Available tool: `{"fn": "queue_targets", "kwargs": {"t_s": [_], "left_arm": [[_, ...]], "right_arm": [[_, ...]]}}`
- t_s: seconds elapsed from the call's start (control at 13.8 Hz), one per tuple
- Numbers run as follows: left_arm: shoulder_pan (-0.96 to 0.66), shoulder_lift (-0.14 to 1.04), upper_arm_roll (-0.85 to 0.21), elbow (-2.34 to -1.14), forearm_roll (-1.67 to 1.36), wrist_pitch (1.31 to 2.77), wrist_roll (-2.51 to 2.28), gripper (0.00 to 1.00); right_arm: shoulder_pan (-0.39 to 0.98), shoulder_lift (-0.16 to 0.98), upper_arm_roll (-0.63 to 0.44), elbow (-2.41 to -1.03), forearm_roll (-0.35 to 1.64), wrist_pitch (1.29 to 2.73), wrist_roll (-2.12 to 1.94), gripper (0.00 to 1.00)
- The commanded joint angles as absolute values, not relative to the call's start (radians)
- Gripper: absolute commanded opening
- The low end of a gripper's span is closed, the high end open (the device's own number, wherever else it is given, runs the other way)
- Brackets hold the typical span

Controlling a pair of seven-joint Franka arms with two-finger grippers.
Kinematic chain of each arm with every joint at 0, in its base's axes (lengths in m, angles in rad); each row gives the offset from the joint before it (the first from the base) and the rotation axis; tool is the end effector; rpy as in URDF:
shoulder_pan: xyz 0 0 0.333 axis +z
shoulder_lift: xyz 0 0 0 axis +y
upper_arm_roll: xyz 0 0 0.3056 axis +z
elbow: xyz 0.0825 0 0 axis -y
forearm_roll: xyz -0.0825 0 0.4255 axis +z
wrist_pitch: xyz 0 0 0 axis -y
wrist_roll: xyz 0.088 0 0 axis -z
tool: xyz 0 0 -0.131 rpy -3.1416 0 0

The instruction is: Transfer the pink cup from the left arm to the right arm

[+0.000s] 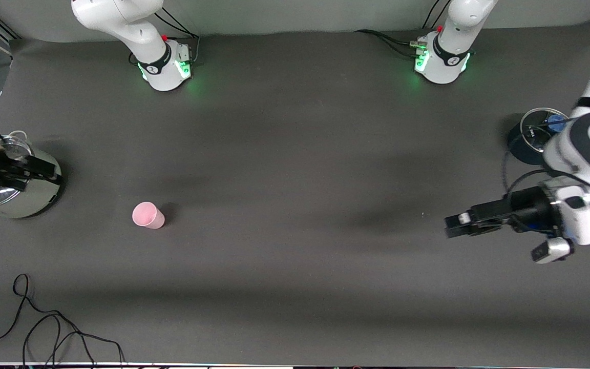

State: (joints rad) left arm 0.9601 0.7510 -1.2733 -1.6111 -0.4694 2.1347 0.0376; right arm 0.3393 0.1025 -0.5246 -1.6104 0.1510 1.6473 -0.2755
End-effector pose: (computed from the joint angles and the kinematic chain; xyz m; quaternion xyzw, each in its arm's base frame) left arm 0.7077 -0.0923 0.4466 0.8414 0.0301 0.0353 0.5385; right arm 0.6179 -0.0855 0.5222 -0.9977 -0.0378 0.0138 0.0540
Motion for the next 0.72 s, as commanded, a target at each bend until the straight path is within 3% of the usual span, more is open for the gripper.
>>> {"fn": "queue_targets", "kwargs": {"t_s": [0.0, 0.36, 0.58, 0.65], "left_arm": [[0.971, 0.701, -1.235, -1.522, -0.347, 1.937, -0.06, 1.0], [1.019, 0.611, -1.235, -1.381, -0.033, 1.582, -0.165, 1.0], [1.042, 0.508, -1.235, -1.388, 0.041, 1.534, -0.186, 1.0], [1.042, 0.464, -1.233, -1.4, 0.064, 1.532, -0.187, 1.0]], "right_arm": [[0.35, 0.121, -0.595, -1.528, 0.143, 1.548, -0.293, 1.0], [0.356, 0.114, -0.607, -1.516, 0.138, 1.506, -0.287, 1.0], [0.341, 0.103, -0.592, -1.52, 0.1, 1.494, -0.285, 1.0], [0.29, 0.101, -0.544, -1.516, 0.1, 1.479, -0.285, 1.0]]}}
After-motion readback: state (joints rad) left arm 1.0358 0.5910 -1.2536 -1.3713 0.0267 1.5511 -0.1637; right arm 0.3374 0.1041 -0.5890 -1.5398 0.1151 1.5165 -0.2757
